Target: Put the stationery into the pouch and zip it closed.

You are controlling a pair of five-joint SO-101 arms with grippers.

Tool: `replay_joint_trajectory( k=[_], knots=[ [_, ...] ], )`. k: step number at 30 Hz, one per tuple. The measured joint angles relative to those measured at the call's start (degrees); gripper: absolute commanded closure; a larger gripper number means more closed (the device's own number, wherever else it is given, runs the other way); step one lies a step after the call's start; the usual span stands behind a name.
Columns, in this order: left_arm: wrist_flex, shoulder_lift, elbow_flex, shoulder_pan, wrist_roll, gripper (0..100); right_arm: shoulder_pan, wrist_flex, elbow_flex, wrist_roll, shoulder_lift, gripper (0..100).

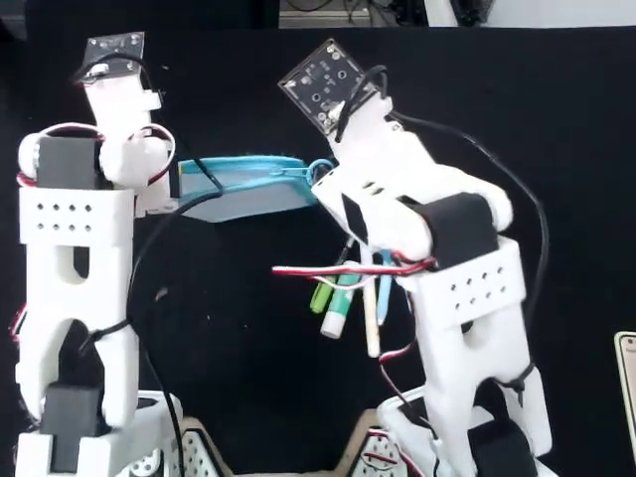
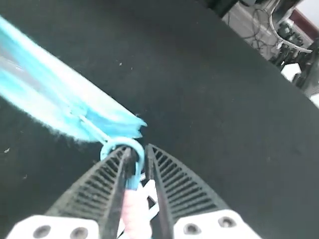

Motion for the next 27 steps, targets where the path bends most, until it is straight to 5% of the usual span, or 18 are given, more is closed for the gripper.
replay_joint_trajectory(
  k=[11, 18, 27],
  knots=[
    [-2.5, -4.0, 1.4, 2.0, 0.4, 97, 0.2, 4.6, -4.1, 0.1, 0.0, 98.1],
    [-6.1, -4.3, 6.7, 2.4, 0.4, 97, -4.0, 5.5, -4.2, -3.7, -0.4, 79.6],
    [-11.2, -5.7, 11.3, 2.2, 0.4, 97, -5.8, 12.7, -15.2, -5.5, -5.2, 83.9]
  ],
)
